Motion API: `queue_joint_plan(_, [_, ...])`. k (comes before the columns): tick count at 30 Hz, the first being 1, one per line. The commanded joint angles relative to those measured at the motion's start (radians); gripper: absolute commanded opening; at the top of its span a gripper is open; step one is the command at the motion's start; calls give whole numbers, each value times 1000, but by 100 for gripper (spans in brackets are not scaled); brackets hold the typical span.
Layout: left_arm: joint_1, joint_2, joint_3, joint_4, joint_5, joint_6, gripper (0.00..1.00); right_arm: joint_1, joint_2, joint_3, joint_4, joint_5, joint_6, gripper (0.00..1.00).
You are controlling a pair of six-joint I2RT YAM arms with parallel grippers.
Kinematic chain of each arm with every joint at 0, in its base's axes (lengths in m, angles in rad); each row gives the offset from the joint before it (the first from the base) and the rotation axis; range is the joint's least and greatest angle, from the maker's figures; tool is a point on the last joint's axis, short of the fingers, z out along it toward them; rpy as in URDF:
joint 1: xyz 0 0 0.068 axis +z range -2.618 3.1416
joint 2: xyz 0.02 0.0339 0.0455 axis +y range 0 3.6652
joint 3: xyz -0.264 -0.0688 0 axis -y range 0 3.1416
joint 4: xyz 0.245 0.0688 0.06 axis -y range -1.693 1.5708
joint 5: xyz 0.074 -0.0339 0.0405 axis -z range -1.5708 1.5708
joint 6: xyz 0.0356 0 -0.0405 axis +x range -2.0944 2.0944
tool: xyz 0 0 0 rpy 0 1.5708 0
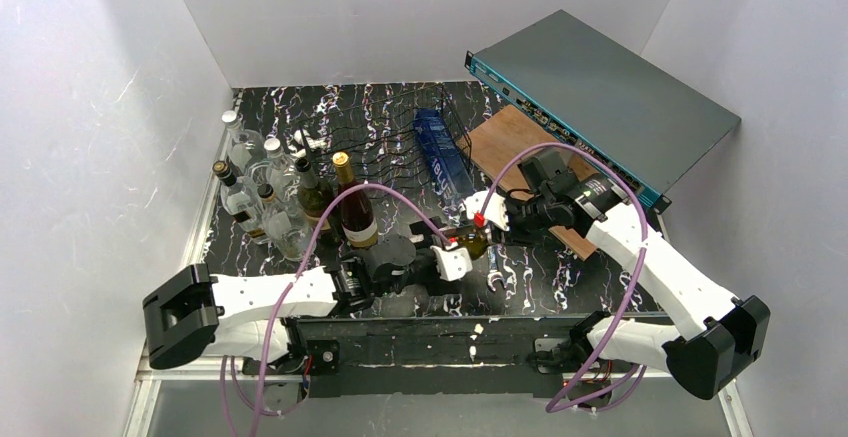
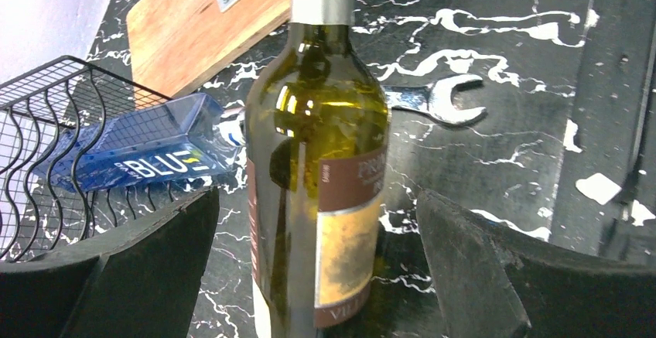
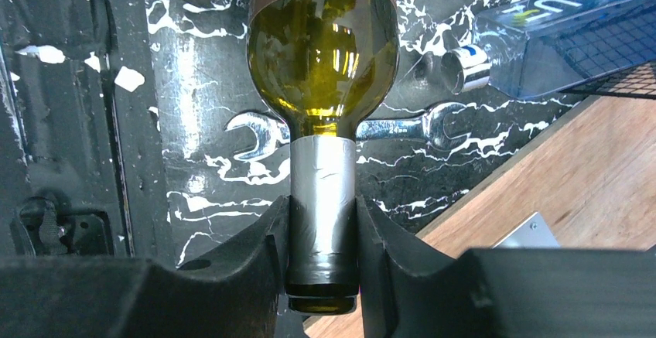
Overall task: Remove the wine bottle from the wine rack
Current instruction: Pick up the wine bottle from the wine rack.
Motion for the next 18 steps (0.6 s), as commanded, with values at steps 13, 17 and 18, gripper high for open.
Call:
queue_joint_plan(13, [76,152,-30,220,37,-93,96,-2,-35,79,46,-120,28,1])
queue_joint_plan(17, [79,176,-20,221,33,-107,90,-3,-35,82,49,-127,33,1])
queue_joint_plan(18, [80,179,-19,222,33,-112,88,-2,-35,82,49,-128,35,1])
